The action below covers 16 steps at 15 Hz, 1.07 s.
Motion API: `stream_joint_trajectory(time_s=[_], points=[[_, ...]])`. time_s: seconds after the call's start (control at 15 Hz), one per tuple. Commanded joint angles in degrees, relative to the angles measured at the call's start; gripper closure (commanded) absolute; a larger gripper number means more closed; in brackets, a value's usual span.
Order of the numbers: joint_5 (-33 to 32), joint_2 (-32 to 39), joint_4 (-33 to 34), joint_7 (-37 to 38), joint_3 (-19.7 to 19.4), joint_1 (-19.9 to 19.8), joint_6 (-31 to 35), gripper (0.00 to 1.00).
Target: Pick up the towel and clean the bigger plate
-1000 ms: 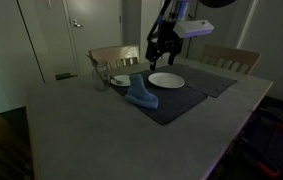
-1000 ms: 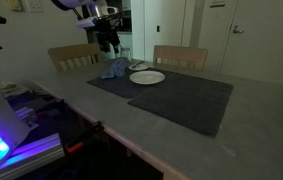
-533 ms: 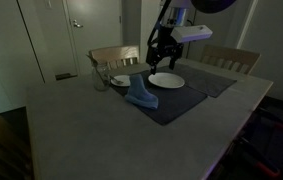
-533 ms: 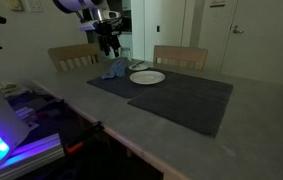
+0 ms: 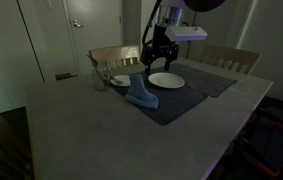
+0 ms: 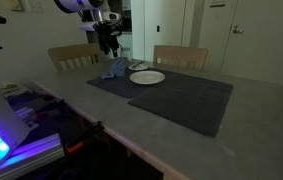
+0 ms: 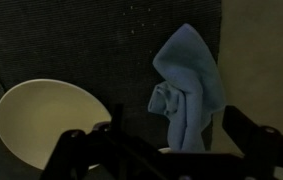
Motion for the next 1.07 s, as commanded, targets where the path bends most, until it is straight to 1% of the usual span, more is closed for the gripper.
stream_joint_trajectory(time_s=[0.0,0.2,0.6,0.73,0.8,1.0], points=[[2.5,6.0,4.5,-2.3,0.1,1.3,3.3,0.0],[0.5,10.5,7.4,-4.4,-1.1,3.3,4.5,0.0],[1.1,17.2,13.0,-8.0,-4.3,5.6,6.1,0.0],[2.4,17.9,14.5,-8.6,-4.5,5.6,5.2,0.0],[2.5,16.2,12.3,-8.0,-4.9,6.2,5.2,0.0],[2.6,16.5,12.7,-7.9,-5.3,6.4,5.2,0.0]])
